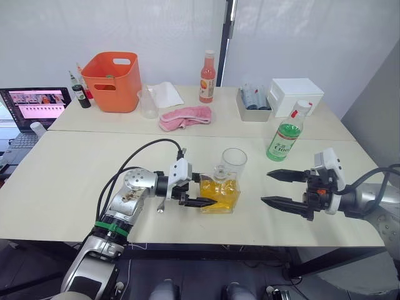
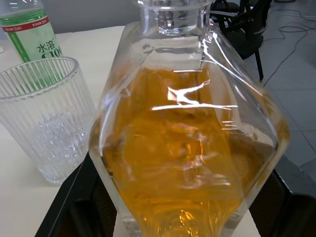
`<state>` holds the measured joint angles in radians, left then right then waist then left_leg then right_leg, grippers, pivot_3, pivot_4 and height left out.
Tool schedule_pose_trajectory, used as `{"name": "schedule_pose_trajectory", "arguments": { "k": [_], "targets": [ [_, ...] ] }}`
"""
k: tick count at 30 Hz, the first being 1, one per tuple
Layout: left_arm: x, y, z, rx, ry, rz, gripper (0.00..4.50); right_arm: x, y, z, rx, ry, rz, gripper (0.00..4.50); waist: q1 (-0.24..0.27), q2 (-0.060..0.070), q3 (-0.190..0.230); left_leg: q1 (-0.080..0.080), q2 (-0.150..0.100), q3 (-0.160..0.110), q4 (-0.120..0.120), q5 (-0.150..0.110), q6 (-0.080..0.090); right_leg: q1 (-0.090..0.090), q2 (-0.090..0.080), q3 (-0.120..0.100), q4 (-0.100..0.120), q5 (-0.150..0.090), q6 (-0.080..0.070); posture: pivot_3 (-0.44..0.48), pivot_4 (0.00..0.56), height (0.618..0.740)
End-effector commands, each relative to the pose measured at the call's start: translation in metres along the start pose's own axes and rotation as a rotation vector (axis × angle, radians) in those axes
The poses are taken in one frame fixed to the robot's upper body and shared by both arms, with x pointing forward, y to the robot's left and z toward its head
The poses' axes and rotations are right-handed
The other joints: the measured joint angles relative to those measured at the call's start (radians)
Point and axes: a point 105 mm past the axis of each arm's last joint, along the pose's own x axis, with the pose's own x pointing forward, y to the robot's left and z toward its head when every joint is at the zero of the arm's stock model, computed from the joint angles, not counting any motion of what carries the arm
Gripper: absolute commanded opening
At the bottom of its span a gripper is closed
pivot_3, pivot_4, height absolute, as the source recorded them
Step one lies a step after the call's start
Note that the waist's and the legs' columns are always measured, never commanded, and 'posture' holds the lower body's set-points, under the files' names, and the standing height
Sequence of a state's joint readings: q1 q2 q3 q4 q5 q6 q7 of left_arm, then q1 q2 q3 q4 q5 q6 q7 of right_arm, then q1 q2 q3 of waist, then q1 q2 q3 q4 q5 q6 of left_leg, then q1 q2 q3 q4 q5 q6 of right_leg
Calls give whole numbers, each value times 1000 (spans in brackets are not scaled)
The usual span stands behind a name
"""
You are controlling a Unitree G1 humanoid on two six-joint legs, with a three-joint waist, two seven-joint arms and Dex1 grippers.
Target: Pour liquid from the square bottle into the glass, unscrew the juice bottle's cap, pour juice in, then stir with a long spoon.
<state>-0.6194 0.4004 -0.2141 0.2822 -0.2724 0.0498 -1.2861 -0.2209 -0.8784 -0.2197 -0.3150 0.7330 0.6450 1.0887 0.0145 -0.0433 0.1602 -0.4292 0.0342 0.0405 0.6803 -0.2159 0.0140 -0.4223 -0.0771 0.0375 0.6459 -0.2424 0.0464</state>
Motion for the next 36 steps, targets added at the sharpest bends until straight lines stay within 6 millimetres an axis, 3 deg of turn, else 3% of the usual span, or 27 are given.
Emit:
{"name": "schedule_pose_trajectory", "arguments": {
  "k": [1, 12, 29, 34, 36],
  "targets": [
    [2, -1, 5, 0, -15, 0, 4464, -4, 2, 13, -40, -27, -1, 4500, -2, 0, 0, 0, 0, 0, 0, 0, 0, 0, 0, 0, 0, 0, 0, 0, 150, 715],
    [-3, 1, 40, -65, -55, -30, 4464, -1, 2, 11, -29, -37, -7, 4500, -4, 0, 0, 0, 0, 0, 0, 0, 0, 0, 0, 0, 0, 0, 0, 0, 150, 715],
    [8, 0, 40, -100, -60, -36, 4464, -2, 3, 10, -28, -39, -21, 4500, -3, 0, 0, 0, 0, 0, 0, 0, 0, 0, 0, 0, 0, 0, 0, 0, 150, 715],
    [9, 2, 38, -98, -57, -24, 2947, -2, 3, 12, -33, -41, -23, 4500, -3, 0, 0, 0, 0, 0, 0, 0, 0, 0, 1, 0, 0, 0, 0, 0, 150, 715],
    [9, 2, 38, -93, -58, -24, 2835, 0, 4, 14, -37, -44, -19, 4500, -3, 0, 0, 0, 0, 0, 0, 0, 0, 0, 0, 0, 0, 0, 0, 0, 150, 715]
  ]
}}
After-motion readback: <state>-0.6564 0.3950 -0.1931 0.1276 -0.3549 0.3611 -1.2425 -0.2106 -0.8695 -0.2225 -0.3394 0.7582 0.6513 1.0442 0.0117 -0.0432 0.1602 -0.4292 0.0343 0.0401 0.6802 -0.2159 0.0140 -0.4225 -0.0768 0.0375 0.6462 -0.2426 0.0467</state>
